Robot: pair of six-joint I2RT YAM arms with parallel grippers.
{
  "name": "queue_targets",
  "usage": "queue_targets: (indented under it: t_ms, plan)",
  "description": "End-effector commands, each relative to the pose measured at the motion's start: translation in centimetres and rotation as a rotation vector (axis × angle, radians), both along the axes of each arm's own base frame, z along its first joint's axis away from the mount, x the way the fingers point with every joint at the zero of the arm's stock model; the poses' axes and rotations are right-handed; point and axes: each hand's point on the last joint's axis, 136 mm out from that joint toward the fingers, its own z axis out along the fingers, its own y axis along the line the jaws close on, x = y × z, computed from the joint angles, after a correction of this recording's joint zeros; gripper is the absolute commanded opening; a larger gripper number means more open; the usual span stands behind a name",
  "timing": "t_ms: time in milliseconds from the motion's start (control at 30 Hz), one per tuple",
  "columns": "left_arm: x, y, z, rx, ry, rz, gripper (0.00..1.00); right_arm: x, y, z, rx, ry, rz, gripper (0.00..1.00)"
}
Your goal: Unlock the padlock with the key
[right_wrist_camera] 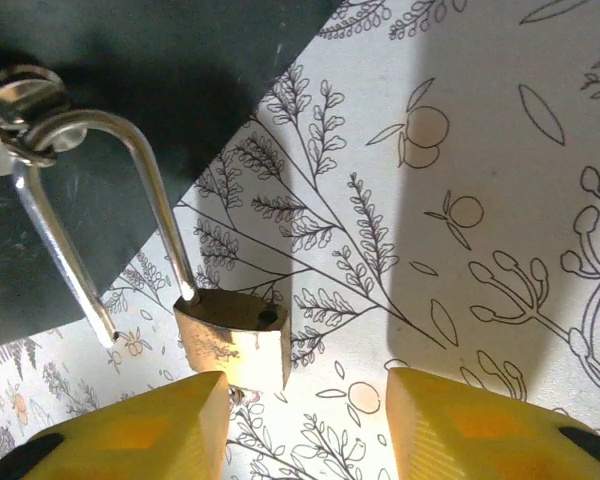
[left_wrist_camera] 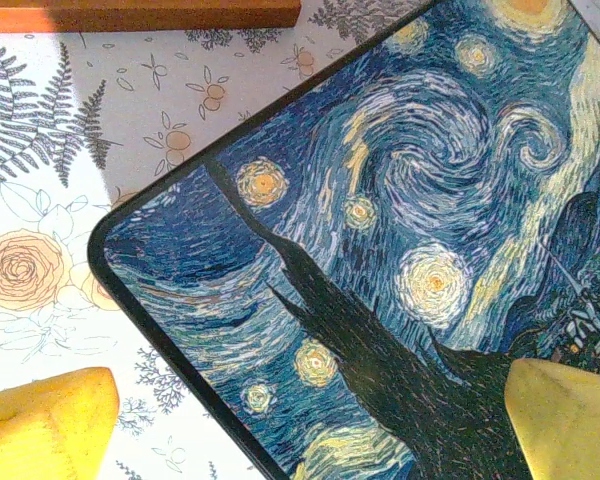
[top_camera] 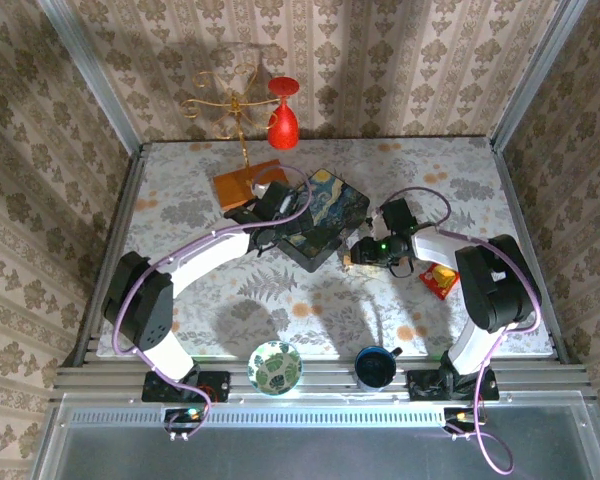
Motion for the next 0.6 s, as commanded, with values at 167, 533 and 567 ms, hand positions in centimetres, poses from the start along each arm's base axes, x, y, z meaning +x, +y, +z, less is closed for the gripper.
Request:
queue_targets:
  t_ms: [167, 533, 567]
  plan:
    - [-0.1, 0.9, 1.1, -0.005, -0.028, 0.031, 1.00, -0.6, 1.2, 0.6, 0.046, -0.086, -0.014, 0.56]
    - [0.3, 0.8, 1.1, 0.016, -0.039, 0.028, 1.00, -0.9, 1.6, -0.3, -0.077, -0.140, -0.056, 0.54]
    - [0.3, 0.7, 1.1, 0.023, -0.038, 0.023, 1.00, -1.0, 1.6, -0.5, -0.083, -0.136, -0.061, 0.54]
